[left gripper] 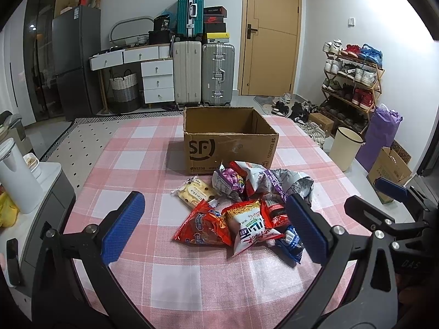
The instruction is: Organize snacks
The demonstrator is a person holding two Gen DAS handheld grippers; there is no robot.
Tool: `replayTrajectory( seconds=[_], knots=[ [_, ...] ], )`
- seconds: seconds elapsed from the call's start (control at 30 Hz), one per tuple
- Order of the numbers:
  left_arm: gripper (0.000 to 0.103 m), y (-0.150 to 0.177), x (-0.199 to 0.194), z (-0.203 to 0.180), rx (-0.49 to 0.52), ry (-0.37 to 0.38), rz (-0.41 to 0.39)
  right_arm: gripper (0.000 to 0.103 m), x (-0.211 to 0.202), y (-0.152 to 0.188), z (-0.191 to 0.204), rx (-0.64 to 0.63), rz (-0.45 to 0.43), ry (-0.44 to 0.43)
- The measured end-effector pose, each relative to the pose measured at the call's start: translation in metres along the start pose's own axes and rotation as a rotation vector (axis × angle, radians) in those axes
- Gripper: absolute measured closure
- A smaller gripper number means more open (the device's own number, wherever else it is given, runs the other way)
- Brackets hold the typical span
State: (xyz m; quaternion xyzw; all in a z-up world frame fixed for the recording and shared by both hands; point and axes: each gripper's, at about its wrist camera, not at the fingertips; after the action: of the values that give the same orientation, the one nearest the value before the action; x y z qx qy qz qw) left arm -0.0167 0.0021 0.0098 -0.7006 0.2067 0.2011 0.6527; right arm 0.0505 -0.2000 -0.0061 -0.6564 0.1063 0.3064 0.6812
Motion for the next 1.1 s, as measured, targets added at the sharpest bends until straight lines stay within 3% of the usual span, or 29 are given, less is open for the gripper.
replayTrajectory(
  seconds=[1.1],
  knots=[
    [0.001, 0.0024, 0.0061, -0.0050, 0.007, -0.001, -0.007, 0.000, 0.0033, -0.0011, 0.0015, 0.003, 0.000, -0.005]
  ],
)
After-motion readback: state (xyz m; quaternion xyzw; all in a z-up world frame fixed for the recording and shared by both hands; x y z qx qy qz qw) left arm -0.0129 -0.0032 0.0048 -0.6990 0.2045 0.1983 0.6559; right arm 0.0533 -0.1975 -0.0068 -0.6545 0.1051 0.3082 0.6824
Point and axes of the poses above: each gripper's, at about its wrist camera, not at the fingertips, and x roughly the way its jaws point, z to its left, y to its underside, and after that the axes turned 2 degrees about -x, right-handed
